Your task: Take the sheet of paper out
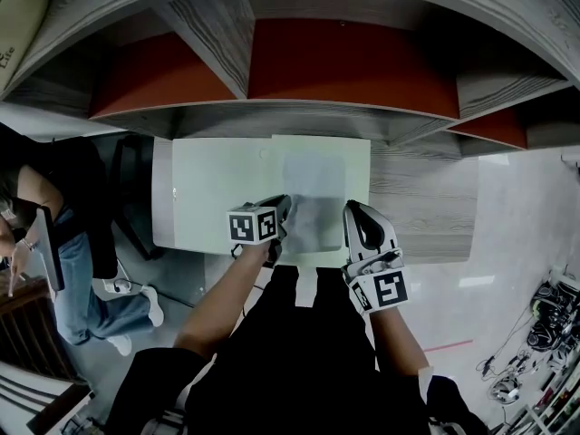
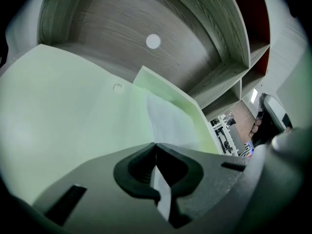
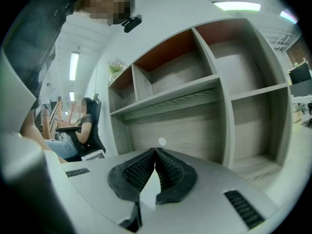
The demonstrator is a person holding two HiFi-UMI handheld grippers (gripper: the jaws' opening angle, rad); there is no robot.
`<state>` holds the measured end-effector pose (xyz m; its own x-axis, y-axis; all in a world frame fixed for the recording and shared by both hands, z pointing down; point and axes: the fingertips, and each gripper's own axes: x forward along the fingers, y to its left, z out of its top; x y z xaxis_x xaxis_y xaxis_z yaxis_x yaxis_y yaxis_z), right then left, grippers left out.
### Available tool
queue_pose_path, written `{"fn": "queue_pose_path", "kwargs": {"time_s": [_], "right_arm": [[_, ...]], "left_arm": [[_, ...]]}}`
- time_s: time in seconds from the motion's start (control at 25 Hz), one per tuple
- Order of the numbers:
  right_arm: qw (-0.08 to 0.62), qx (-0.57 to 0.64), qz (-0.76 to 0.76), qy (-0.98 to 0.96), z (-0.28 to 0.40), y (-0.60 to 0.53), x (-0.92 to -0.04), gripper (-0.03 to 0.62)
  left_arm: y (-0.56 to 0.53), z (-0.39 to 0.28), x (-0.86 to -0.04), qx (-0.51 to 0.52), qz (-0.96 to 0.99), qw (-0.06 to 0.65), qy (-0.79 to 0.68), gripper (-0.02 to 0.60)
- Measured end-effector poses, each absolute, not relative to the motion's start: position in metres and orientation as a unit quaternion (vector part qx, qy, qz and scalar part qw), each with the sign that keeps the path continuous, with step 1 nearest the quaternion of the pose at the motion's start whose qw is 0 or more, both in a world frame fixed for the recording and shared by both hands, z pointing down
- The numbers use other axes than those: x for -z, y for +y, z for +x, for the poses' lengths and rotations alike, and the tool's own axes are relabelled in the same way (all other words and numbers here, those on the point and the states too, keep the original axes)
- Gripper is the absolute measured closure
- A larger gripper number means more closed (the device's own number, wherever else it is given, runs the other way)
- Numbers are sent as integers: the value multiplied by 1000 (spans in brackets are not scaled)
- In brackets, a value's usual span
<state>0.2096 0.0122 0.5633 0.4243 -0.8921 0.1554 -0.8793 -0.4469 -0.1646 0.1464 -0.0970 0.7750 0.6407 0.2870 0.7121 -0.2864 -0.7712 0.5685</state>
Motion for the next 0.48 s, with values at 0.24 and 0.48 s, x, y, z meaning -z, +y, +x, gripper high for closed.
{"fn": "queue_pose_path", "kwargs": {"time_s": [0.24, 0.48], "right_arm": [[26, 108, -839, 533, 204, 3, -561, 571], [21, 102, -832, 545, 197, -10, -559, 571]], "left_arm": [[-111, 141, -770, -417, 843, 341, -10, 574], [-133, 129, -768, -415, 845, 336, -31, 574]]}}
